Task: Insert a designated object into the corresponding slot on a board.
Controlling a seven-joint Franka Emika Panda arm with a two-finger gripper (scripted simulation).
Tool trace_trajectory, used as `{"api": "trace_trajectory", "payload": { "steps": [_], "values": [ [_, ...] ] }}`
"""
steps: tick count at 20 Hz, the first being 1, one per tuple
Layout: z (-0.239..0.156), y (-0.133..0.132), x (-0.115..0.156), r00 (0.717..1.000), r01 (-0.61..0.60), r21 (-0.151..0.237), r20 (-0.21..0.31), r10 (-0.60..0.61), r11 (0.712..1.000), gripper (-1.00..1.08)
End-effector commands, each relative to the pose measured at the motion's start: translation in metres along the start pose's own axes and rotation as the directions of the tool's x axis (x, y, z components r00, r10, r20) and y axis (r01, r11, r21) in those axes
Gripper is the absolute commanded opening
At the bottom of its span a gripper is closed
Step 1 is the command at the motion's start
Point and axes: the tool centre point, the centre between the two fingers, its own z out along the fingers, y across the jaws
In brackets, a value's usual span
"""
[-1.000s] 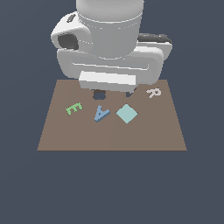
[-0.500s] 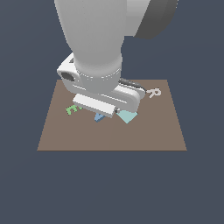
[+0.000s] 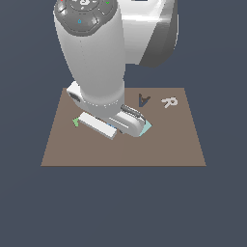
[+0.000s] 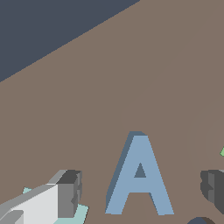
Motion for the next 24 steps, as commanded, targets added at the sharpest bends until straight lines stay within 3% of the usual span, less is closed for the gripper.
{"api": "trace_trajectory", "payload": {
  "steps": [1,14,15,24],
  "values": [
    [0.003,0.001,0.001,1.0,-0.015,0.001,0.001,0.015,1.0,1.0],
    [0.023,0.001,0.001,1.0,-0.015,0.002,0.001,0.015,1.0,1.0],
    [0.023,0.001,0.001,1.0,-0.015,0.002,0.001,0.015,1.0,-1.0],
    [0.023,0.001,0.001,1.0,-0.015,0.002,0.001,0.015,1.0,-1.0]
  ]
}}
